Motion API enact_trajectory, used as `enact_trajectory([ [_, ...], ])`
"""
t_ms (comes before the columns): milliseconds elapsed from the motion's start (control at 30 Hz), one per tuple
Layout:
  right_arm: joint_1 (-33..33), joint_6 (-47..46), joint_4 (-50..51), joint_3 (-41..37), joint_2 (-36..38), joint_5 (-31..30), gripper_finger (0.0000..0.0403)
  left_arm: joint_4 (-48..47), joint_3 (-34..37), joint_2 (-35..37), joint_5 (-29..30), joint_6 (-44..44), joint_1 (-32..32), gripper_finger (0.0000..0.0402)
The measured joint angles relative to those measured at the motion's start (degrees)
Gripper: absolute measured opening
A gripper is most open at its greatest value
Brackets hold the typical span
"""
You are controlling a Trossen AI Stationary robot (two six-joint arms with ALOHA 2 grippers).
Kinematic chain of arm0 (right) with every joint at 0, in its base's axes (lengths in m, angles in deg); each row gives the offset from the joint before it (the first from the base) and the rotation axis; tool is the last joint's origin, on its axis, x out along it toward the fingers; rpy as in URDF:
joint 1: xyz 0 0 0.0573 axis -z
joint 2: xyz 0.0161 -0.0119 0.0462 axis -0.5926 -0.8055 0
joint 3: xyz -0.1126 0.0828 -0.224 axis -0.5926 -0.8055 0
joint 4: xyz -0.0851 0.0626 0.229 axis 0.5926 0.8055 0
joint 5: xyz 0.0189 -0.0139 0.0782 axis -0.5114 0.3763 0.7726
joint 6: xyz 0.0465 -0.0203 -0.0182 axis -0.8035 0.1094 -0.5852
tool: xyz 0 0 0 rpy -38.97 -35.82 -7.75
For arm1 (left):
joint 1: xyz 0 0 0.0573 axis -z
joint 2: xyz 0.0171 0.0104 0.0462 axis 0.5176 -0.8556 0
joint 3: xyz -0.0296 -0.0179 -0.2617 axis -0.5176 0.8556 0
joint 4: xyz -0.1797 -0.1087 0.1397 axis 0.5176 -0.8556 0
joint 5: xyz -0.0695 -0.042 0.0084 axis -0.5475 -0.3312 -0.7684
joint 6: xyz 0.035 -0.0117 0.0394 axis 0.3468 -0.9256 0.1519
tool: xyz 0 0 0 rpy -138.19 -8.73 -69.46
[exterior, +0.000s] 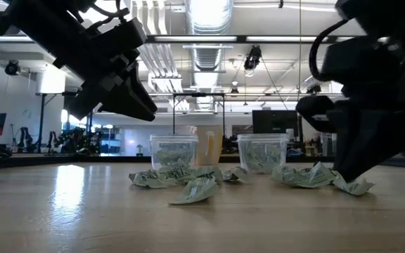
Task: Pick and place Stevia / Truvia into bins
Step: Put the green stevia packet into the right transparent container
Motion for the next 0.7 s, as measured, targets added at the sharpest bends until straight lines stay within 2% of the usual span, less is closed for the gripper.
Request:
enact_trajectory([
  [267, -3.10, 0.63, 4.47, 1.02, 6.51, -4.61, 0.0008, -0.02, -0.07, 0.00, 0.00, 0.07, 0.00, 0.0112],
  [533, -4.01, 7.38, 4.24, 1.55, 13.34, -7.83, 0.0008, -0.02, -0.18, 0.00, -0.01, 0.13, -0.02, 0.0112],
  [700, -2.72, 13.65, 3.98, 1.57, 16.66, -13.67, 0.0008, 0.01, -0.27, 0.00, 0.01, 0.14, -0.02, 0.0112],
])
